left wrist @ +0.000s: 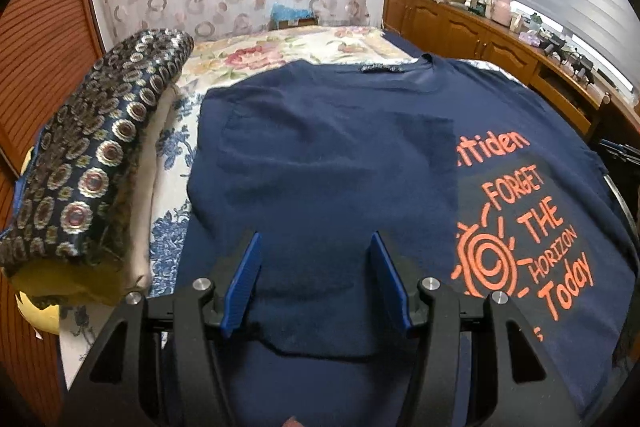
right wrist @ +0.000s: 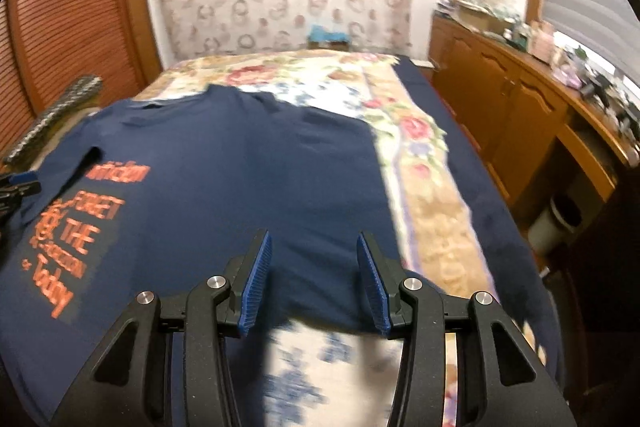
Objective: Fold small clothes
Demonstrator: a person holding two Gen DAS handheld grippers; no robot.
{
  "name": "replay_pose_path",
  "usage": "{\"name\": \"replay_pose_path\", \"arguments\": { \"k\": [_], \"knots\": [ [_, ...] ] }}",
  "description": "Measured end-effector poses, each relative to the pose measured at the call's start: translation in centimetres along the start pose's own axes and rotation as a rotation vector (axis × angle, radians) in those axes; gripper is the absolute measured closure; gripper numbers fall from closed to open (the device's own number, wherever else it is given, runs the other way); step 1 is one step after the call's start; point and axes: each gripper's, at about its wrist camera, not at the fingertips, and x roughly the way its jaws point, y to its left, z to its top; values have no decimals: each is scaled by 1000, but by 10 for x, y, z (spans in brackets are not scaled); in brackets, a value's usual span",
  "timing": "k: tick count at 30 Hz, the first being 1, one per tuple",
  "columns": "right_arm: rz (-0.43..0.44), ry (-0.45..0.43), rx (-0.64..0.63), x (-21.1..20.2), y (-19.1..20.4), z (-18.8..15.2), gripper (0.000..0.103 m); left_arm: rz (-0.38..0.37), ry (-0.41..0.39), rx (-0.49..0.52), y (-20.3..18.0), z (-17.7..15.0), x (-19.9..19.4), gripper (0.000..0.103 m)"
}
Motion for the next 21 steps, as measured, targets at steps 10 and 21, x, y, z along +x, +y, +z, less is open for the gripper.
{"name": "replay_pose_path", "arguments": {
  "k": [10, 21],
  "knots": [
    [25, 57, 77, 4, -40, -11, 58, -10, 30, 15, -2, 0, 7, 43],
    [49, 118, 67, 16, -44, -9, 58, -46, 37, 27, -3, 3, 9, 29]
  ]
}}
